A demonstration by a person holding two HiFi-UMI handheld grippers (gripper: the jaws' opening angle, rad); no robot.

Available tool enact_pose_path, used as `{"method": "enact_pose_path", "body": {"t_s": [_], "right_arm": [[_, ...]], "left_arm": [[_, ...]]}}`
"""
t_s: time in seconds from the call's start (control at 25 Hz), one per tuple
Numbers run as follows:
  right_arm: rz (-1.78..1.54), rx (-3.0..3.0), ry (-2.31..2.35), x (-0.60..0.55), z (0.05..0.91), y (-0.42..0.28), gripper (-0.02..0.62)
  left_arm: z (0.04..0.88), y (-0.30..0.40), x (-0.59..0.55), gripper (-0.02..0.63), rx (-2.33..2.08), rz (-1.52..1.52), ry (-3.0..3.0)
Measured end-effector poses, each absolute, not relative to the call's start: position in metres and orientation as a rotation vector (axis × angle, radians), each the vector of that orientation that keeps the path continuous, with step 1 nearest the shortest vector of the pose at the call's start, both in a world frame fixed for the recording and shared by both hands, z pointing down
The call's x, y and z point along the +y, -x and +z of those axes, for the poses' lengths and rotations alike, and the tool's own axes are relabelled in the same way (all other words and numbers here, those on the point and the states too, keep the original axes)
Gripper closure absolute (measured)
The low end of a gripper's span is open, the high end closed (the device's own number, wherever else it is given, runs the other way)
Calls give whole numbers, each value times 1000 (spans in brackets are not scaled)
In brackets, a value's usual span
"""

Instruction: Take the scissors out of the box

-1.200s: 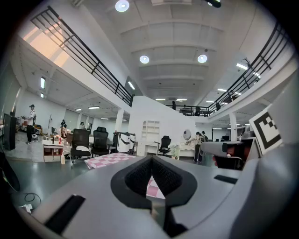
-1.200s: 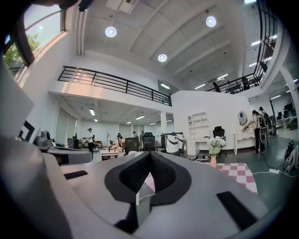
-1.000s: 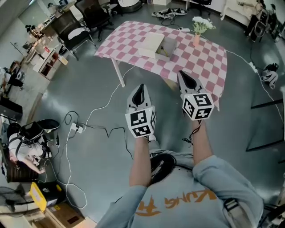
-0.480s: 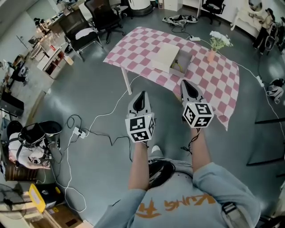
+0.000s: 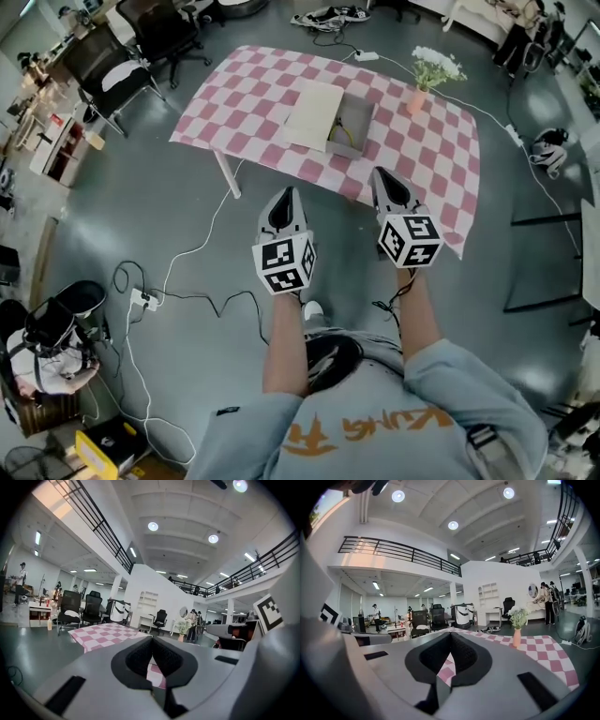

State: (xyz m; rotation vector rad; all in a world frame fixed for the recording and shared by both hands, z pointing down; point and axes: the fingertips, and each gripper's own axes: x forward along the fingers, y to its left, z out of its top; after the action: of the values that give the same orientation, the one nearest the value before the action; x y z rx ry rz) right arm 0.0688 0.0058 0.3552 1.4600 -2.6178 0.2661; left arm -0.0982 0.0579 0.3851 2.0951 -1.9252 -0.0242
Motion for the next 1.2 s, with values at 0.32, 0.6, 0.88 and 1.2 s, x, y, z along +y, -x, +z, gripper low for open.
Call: {"method": "enact_pose_path", "body": {"t_s": [0.32, 0.6, 0.88, 1.2], "right_arm": [[241, -2548, -1518, -13, 357, -76, 598], [227, -2529, -1531, -18, 356, -70, 598], [189, -2513, -1522, -27, 356, -64, 598], [135, -2607, -1394, -47, 344, -14, 598]], "left_arm": [[389, 92, 23, 586, -1834, -52, -2152], [387, 107, 12, 586, -1817, -83, -2154], [386, 108, 3, 586, -1798, -128, -2170], [367, 155, -3, 586, -1936, -184, -2110]]}}
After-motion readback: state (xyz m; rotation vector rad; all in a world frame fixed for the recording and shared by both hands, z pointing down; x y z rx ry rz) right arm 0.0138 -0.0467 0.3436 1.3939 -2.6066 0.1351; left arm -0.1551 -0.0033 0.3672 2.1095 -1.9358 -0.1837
